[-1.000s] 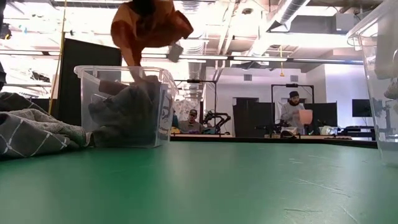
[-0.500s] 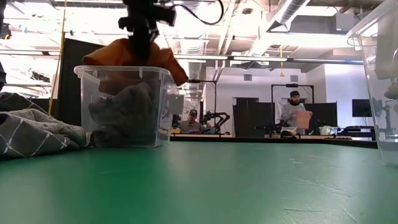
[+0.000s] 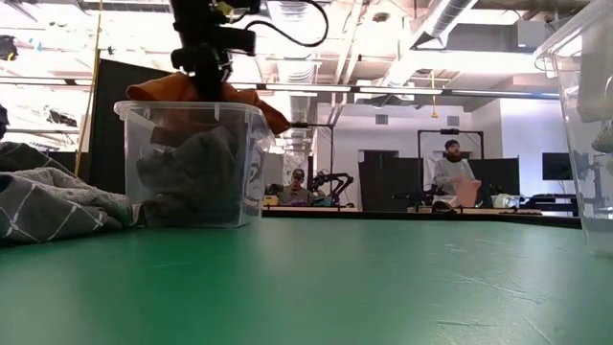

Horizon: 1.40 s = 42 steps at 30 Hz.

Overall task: Sort towels by color in basket
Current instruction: Put the orange towel into the top transparent bin

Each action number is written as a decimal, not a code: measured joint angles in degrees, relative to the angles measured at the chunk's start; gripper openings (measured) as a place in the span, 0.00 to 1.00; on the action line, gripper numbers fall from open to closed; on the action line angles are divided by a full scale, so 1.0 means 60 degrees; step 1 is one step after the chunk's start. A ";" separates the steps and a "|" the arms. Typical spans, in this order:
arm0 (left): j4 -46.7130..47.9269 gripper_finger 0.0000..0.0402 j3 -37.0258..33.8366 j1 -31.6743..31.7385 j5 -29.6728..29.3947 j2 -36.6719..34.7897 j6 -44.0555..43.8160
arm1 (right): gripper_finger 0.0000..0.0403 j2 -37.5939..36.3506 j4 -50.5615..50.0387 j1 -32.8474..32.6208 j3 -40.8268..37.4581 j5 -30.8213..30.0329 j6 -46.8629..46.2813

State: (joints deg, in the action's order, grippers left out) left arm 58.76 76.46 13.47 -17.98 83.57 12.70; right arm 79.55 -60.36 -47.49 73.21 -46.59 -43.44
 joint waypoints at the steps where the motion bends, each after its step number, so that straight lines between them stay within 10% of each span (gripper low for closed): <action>1: -0.0249 0.02 -0.0269 0.0072 0.0167 -0.0192 -0.0003 | 0.30 0.0000 0.0003 0.0000 0.0000 -0.0004 0.0000; 16: -0.2289 0.07 -0.2805 0.0883 0.1978 -0.0788 -0.0189 | 0.30 0.0000 0.0550 0.0561 -0.0004 -0.0229 0.0672; 42: -0.3041 0.59 -0.2837 0.1091 0.2304 -0.1238 -0.0341 | 0.30 0.0559 0.0838 0.1847 -0.0073 -0.0266 0.1403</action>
State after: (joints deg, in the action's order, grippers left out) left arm 40.51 59.44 20.01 -4.16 76.14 10.66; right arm 82.90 -55.33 -36.40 72.77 -48.19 -35.02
